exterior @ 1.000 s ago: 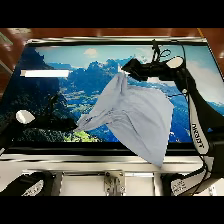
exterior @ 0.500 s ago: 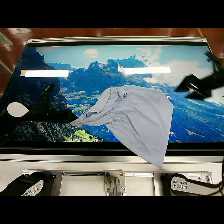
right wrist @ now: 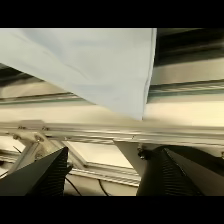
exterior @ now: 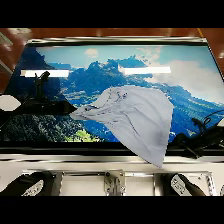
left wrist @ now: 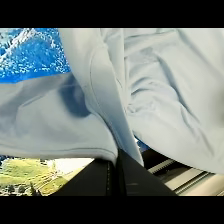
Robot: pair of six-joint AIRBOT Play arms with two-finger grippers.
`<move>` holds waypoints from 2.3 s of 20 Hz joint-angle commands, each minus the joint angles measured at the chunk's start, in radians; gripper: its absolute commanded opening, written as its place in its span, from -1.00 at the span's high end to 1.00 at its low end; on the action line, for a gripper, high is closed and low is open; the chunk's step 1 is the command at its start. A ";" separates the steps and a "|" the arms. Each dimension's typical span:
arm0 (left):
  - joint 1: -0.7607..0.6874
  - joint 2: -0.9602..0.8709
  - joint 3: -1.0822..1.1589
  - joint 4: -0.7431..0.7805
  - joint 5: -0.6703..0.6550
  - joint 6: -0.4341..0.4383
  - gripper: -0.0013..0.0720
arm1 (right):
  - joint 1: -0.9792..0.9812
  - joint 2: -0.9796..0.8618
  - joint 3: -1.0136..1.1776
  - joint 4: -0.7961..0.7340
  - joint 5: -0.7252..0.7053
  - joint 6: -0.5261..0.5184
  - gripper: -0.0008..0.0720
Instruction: Fold the shirts.
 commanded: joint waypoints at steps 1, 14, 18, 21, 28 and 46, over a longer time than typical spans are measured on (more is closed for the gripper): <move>0.000 0.000 0.006 0.000 -0.014 0.001 0.85 | -0.014 0.028 -0.206 -0.035 -0.162 0.003 -0.92; 0.000 0.000 0.006 0.000 -0.026 0.000 0.85 | -0.012 -0.121 -0.247 0.118 -0.397 0.025 -0.90; 0.000 0.000 0.006 0.000 -0.025 0.000 0.85 | -0.012 -0.136 -0.247 0.148 -0.440 0.024 -0.89; 0.000 0.000 0.006 0.000 -0.023 0.000 0.85 | -0.012 -0.136 -0.247 0.260 -0.473 -0.015 -0.56; 0.001 0.000 0.006 0.000 0.013 0.000 0.85 | 0.198 -0.136 -0.246 0.321 -0.528 -0.044 0.57; 0.117 0.299 0.893 0.004 0.290 0.225 0.85 | 0.216 0.443 1.061 0.349 -0.743 -0.105 0.80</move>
